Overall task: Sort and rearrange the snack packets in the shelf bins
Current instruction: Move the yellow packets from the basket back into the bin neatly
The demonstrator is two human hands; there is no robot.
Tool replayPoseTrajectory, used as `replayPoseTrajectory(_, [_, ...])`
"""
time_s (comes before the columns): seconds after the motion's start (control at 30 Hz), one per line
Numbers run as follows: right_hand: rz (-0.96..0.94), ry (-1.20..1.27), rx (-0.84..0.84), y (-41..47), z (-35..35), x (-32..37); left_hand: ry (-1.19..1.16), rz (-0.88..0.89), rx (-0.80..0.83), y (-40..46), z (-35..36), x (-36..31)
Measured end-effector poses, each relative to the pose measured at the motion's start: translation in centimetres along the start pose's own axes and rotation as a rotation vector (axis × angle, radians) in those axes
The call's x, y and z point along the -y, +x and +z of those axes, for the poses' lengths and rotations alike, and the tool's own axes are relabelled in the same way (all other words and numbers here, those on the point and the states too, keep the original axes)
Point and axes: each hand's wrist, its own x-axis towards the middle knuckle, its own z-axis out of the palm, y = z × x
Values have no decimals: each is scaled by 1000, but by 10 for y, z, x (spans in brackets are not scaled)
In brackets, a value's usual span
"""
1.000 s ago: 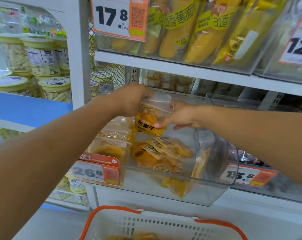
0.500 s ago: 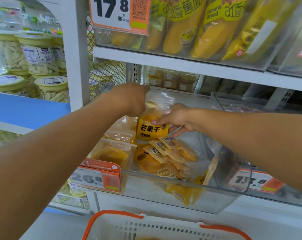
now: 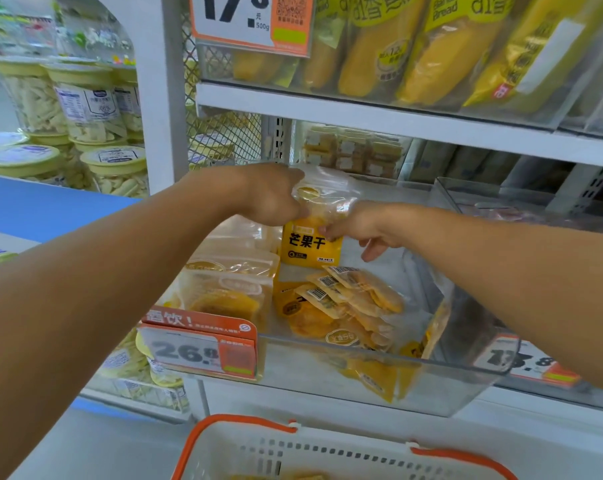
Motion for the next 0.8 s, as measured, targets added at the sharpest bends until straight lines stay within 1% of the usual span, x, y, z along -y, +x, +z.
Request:
replayPoseTrajectory(0.1, [60, -120, 67, -20, -22, 3, 43, 29, 54, -21, -13, -13])
replayPoseTrajectory(0.17, [44, -223, 102, -31, -27, 2, 121, 53, 155, -37, -20, -25])
replayPoseTrajectory(0.27, [25, -419, 136, -40, -21, -5, 214, 48, 361, -57, -19, -40])
replayPoseTrajectory(0.33, [26, -540, 210, -48, -16, -7, 290, 69, 411, -63, -9, -42])
replayPoseTrajectory(0.4, [9, -647, 330, -61, -10, -8, 413, 96, 385, -64, 6, -36])
replayPoseTrajectory(0.47, [16, -730, 396, -68, 0, -14, 479, 117, 343, -63, 17, -27])
replayPoseTrajectory(0.5, [22, -749, 409, -69, 4, -17, 479, 128, 323, -63, 20, -23])
replayPoseTrajectory(0.57, [10, -689, 433, -71, 2, -20, 456, 129, 305, -64, 22, -16])
replayPoseTrajectory(0.63, [-50, -549, 396, -74, -13, -21, 447, 126, 310, -65, 18, -12])
replayPoseTrajectory(0.7, [-121, -430, 316, -78, -29, -23, 454, 145, 303, -67, 14, -14])
replayPoseTrajectory(0.77, [-177, -392, 258, -81, -37, -27, 407, 184, 228, -68, 10, -22])
replayPoseTrajectory(0.8, [-200, -430, 245, -82, -38, -30, 355, 213, 167, -67, 8, -28])
